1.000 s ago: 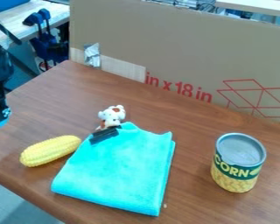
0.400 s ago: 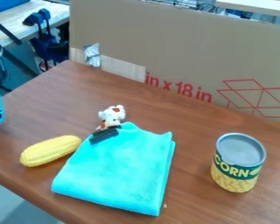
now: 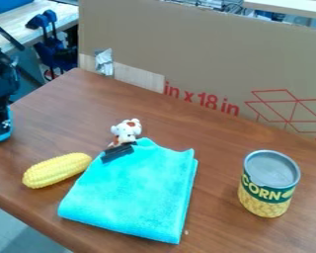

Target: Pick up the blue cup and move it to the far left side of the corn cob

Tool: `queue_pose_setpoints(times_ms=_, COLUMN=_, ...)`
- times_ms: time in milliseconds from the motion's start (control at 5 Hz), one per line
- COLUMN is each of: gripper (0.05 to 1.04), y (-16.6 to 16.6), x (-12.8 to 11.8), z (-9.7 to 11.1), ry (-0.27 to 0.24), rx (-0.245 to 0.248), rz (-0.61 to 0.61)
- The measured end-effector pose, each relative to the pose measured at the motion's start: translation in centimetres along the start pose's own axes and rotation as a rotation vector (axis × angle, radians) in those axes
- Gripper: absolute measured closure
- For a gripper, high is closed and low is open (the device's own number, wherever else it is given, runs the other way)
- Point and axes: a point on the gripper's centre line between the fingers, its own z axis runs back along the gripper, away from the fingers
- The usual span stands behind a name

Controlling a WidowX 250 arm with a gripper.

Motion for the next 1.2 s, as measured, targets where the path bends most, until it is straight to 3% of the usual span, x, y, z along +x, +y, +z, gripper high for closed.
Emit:
queue_pose_setpoints(times_ms=200, gripper=0.959, y=-0.3, x=-0.3, z=-0.6, ry=-0.004, rx=0.021, rz=0.030)
queue_pose_setpoints(times_ms=400, gripper=0.759, y=-1.3, x=-0.8, z=-1.1, ry=-0.025, rx=0.008, rz=0.060)
queue_pose_setpoints(times_ms=800, gripper=0.151, y=-3.5, x=-0.4, z=4.1, ry=-0.106, rx=0.136, rz=0.107)
queue_pose_setpoints(times_ms=1000, gripper=0.070, y=-4.2, x=-0.2, z=5.3, ry=-0.094, rx=0.132, rz=0.081)
queue_pose_setpoints(times_ms=1200, gripper=0.074, y=-6.1, x=2.1, z=8.2, ry=-0.051, rx=0.055, rz=-0.021)
